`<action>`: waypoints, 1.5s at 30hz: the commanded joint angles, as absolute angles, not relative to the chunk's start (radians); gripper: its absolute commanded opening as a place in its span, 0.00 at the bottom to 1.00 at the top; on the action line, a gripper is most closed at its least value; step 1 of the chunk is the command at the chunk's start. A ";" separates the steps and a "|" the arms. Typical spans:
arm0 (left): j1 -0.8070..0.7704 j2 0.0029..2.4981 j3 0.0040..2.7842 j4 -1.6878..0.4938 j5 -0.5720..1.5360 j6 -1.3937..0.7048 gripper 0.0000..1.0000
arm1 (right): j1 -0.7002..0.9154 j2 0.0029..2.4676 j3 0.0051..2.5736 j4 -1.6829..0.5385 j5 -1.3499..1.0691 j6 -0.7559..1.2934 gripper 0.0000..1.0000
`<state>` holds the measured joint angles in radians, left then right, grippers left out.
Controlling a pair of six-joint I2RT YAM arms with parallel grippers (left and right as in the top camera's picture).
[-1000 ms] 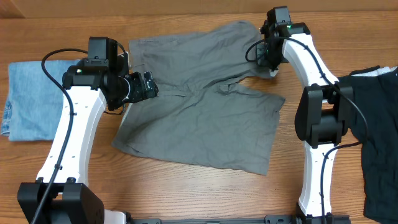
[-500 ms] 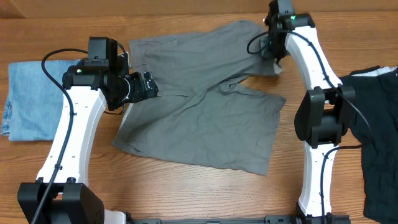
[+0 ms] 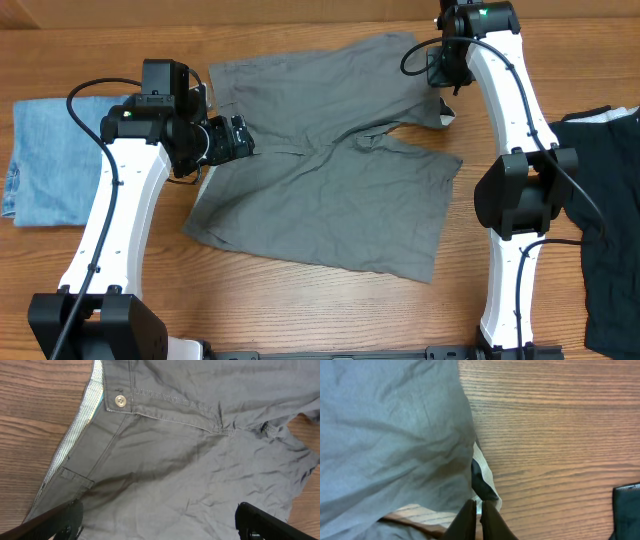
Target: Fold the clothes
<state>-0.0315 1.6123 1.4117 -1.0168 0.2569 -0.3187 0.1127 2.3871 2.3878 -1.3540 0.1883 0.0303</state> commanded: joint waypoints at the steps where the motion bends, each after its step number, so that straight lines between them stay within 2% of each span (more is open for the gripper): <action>1: -0.033 1.615 1.408 -1.016 0.251 -0.318 1.00 | 0.111 2.341 2.418 -1.356 0.189 0.088 0.04; 9: -0.033 1.615 1.408 -1.016 0.251 -0.318 1.00 | 0.112 2.319 2.458 -1.312 -0.147 0.132 0.04; 14: -0.033 1.615 1.408 -1.016 0.251 -0.318 1.00 | 0.120 2.321 2.379 -1.225 -0.308 0.162 0.04; 24: -0.033 1.615 1.408 -1.016 0.251 -0.318 1.00 | 0.197 2.321 1.972 -0.999 -0.323 0.157 0.04; 31: -0.033 1.615 1.408 -1.016 0.251 -0.318 1.00 | 0.209 2.321 1.771 -0.970 -0.235 0.146 0.04; 38: -0.033 1.615 1.408 -1.016 0.251 -0.318 1.00 | 0.200 2.312 1.810 -0.997 -0.222 0.146 0.04; 45: -0.033 1.615 1.408 -1.016 0.251 -0.318 1.00 | 0.200 2.200 2.071 -1.079 -0.221 0.146 0.04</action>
<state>-0.0315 1.6123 1.4117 -1.0168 0.2573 -0.3187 0.2070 2.3169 1.9274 -1.0832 -0.2428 0.1528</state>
